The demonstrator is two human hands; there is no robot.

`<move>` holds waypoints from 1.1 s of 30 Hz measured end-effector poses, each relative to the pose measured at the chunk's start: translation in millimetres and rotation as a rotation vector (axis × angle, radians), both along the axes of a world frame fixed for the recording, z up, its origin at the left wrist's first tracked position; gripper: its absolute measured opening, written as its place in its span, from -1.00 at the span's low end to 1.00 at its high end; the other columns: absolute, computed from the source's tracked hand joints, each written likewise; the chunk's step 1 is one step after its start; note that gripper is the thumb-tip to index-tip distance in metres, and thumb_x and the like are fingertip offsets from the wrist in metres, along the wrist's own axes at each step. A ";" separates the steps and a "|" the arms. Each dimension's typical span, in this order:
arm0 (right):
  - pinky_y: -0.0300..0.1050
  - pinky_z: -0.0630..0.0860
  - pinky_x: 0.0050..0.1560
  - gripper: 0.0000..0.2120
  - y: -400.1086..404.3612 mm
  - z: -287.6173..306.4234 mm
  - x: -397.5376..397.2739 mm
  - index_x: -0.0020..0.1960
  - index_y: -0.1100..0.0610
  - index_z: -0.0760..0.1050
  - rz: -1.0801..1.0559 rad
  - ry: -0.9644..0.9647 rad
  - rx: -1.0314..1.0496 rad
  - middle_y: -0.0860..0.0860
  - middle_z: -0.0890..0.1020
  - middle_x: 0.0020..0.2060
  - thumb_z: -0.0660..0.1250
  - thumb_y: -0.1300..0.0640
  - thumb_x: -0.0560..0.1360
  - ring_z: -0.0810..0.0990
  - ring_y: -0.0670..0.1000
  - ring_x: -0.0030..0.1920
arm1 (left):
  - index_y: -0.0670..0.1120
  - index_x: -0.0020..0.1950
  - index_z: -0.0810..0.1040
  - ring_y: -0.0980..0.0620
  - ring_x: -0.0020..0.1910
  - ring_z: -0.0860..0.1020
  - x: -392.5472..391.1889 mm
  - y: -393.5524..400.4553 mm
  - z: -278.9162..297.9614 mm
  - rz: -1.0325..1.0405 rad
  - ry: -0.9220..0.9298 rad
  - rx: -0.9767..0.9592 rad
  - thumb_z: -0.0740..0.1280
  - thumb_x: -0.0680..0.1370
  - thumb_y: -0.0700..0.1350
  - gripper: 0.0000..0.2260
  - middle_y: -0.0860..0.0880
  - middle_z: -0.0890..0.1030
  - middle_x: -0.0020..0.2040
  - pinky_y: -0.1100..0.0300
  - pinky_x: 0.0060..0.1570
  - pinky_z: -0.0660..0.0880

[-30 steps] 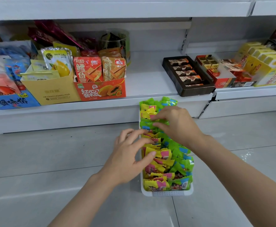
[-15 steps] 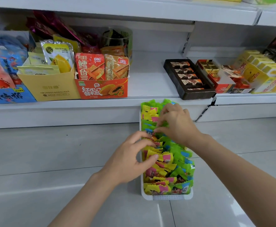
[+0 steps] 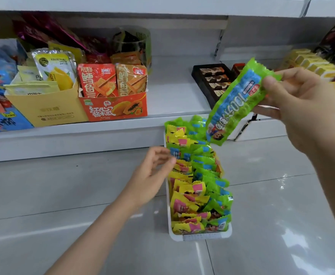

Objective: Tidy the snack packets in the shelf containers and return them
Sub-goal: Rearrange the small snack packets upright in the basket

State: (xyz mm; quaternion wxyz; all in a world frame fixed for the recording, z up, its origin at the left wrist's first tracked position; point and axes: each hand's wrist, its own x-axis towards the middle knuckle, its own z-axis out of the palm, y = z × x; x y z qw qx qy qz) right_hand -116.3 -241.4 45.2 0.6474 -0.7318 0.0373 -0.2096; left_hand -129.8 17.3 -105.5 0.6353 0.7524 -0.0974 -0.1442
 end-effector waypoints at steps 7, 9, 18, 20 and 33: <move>-0.20 0.63 -0.28 -0.90 1.6 -22.0 12.3 -0.09 0.07 0.50 0.069 0.144 0.097 -0.03 0.73 -0.29 0.32 0.17 0.61 0.72 -0.05 -0.29 | 0.11 0.11 0.59 0.37 0.12 0.54 30.7 -12.9 48.9 0.057 -0.103 0.077 0.21 0.58 0.11 -0.78 0.21 0.63 0.11 0.40 0.18 0.42; -0.25 0.60 -0.31 -0.93 4.3 -29.2 15.4 -0.06 0.11 0.51 0.136 0.192 0.178 -0.02 0.73 -0.29 0.32 0.17 0.61 0.70 -0.08 -0.33 | 0.07 0.13 0.62 0.34 0.10 0.58 28.6 -26.0 63.0 0.032 -0.086 -0.036 0.26 0.54 0.08 -0.75 0.17 0.67 0.09 0.48 0.09 0.43; -0.21 0.61 -0.37 -0.83 24.7 -62.3 22.3 -0.18 0.12 0.45 0.094 0.230 0.251 -0.10 0.62 -0.51 0.38 0.23 0.56 0.58 -0.14 -0.47 | -0.13 0.30 0.52 0.06 -0.07 0.67 -11.3 -31.3 53.3 -0.020 0.286 -0.170 0.43 0.42 -0.15 -0.55 -0.10 0.72 0.06 0.25 -0.15 0.59; -0.20 0.61 -0.37 -0.84 33.4 -65.9 23.2 -0.18 0.13 0.47 0.088 0.231 0.237 -0.06 0.64 -0.49 0.40 0.23 0.55 0.58 -0.12 -0.46 | -0.12 0.24 0.57 0.04 -0.08 0.67 -18.1 -21.8 48.9 0.095 0.317 -0.176 0.42 0.40 -0.07 -0.59 -0.11 0.72 0.02 0.19 -0.18 0.62; -0.18 0.58 -0.39 -0.83 41.3 -58.6 15.7 -0.22 0.10 0.52 0.047 0.218 0.140 0.05 0.68 -0.39 0.45 0.22 0.52 0.59 -0.01 -0.41 | -0.19 0.12 0.48 0.01 -0.02 0.70 -53.5 -25.0 44.2 0.308 0.457 -0.485 0.41 0.38 -0.27 -0.67 -0.16 0.70 0.08 0.25 -0.18 0.61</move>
